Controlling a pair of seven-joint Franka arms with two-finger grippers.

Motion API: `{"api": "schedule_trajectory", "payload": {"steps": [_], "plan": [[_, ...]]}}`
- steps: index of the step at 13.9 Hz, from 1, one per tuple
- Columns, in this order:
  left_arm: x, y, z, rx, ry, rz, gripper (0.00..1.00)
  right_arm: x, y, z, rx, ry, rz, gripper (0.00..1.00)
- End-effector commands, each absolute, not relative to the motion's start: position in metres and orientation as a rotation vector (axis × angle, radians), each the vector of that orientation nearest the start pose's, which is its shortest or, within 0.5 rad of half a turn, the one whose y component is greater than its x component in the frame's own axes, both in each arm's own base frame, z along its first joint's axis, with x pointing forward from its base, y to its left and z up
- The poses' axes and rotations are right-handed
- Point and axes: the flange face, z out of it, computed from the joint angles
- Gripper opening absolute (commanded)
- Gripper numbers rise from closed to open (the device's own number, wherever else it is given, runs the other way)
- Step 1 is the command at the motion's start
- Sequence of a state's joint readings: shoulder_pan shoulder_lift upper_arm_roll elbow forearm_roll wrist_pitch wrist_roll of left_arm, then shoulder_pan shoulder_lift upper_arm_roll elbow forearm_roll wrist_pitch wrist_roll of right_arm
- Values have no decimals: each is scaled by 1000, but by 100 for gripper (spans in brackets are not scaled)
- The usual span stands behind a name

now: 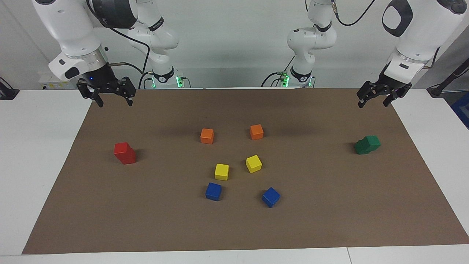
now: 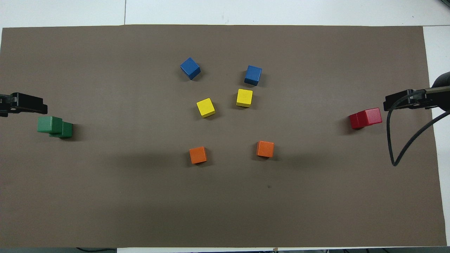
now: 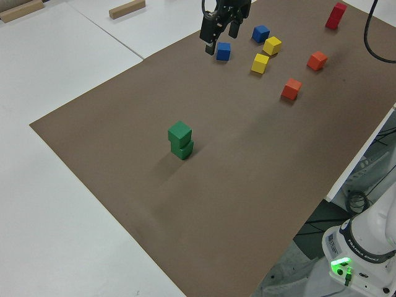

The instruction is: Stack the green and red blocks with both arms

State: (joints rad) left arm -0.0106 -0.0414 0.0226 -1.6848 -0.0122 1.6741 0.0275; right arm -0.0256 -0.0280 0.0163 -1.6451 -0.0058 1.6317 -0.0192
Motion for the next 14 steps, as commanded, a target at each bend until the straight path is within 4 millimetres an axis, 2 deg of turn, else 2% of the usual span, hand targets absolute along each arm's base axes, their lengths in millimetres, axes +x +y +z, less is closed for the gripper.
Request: {"api": "schedule_trajectory", "payload": {"steps": [1,6,10,14], "plan": [[553,2,605,-3151,16,-58,100,553,-7,613,-3140,-10,2,100],[553,2,605,-3151,16,-56,100,549,-9,612,-3140,7,19,100],[553,2,605,-3151,16,-51,100,547,-2,610,-3140,0,29,100],[553,2,605,-3151,16,-51,100,547,-12,608,-3140,27,38,100]]}}
